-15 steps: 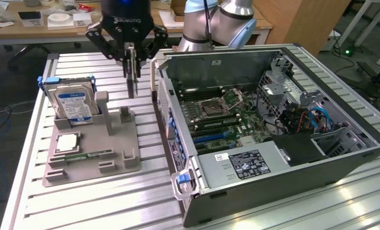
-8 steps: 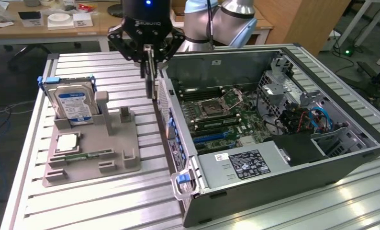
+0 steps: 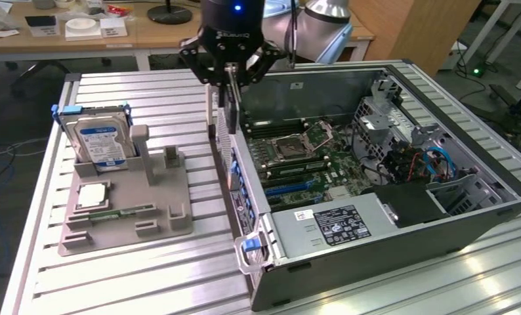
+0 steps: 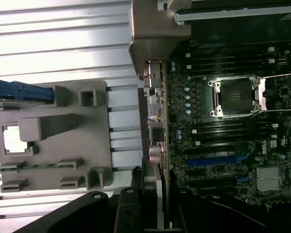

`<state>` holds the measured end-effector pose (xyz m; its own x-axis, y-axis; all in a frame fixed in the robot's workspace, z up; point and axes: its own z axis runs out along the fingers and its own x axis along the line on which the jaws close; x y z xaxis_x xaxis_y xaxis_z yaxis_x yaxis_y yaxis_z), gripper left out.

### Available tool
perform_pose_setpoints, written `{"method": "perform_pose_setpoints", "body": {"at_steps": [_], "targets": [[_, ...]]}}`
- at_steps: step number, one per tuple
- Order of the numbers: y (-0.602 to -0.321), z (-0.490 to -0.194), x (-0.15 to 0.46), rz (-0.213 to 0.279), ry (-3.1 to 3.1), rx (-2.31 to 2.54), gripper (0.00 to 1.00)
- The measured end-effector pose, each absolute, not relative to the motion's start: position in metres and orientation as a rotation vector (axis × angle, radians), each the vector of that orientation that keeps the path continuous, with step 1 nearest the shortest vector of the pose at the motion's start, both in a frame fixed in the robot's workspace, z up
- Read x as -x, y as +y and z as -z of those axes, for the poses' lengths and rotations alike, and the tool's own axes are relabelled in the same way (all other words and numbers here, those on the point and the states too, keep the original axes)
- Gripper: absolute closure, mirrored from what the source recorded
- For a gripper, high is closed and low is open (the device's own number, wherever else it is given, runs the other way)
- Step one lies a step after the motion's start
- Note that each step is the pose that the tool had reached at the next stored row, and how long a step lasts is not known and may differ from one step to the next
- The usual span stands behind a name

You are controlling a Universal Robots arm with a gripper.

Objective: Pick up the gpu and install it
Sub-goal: 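Pick up the gpu and move the gpu toward the slot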

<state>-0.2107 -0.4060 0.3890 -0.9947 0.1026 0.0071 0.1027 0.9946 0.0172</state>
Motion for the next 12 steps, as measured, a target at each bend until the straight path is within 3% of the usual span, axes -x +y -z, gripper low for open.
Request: {"method": "perform_pose_setpoints", "body": {"at_steps": [12], "targets": [[-0.406,-0.383,0.166,0.027,-3.14,0.151,0.71]]}}
